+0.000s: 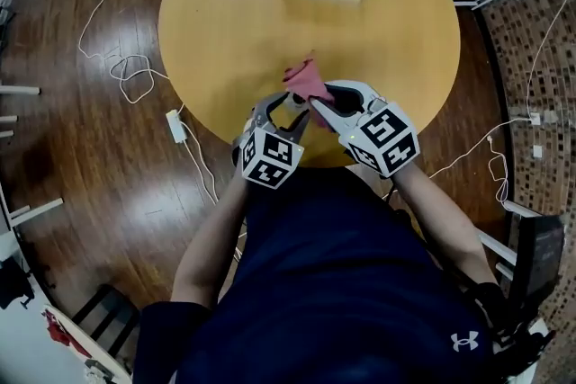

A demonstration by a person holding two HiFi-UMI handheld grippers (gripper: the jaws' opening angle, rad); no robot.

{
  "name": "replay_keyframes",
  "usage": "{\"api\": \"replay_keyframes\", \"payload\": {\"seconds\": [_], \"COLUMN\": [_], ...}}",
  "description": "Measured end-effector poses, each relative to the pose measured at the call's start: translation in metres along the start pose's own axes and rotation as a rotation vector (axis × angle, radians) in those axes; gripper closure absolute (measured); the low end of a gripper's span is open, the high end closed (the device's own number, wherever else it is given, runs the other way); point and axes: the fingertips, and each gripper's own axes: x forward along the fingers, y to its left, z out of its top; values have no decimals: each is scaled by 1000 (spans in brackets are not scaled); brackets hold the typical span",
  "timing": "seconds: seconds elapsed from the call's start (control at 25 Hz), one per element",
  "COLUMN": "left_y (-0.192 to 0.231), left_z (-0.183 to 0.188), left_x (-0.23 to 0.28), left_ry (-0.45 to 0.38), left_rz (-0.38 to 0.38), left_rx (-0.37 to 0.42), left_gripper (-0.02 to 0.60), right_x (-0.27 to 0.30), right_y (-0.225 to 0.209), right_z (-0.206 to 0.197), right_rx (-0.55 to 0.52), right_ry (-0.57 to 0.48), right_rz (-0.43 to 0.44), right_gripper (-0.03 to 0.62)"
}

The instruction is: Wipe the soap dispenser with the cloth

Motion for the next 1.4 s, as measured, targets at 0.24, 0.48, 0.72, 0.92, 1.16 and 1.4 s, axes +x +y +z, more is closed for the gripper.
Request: {"api": "replay_keyframes", "payload": {"seconds": [0.24,0.48,0.72,0.92,1.16,1.4], "left_y": [-4,-2,-3,-2,-1,-4], "left_z": [3,6,7,6,5,7], "left_x": [16,13,16,13,12,21], "left_ry": [-24,-33,-25,-24,-20,-12], "left_rz": [-33,-47,-63,-69,-80,-83], "left_rx": [-67,-67,-60,-52,-43,-41], "left_gripper": [388,388,388,388,388,388], "right_x": [27,7,32,20,24,30], "right_y": [-10,-39,9,-30,0,-9], "right_z": [-17,-5,-8,-18,3,-15], "right_rx": [-3,-11,-149,-31,-41,-16], "right_ry": [131,143,198,211,154,193], "right_rz": [-14,-123,9,-103,-24,-4], "right_gripper": [496,496,496,496,496,496]}}
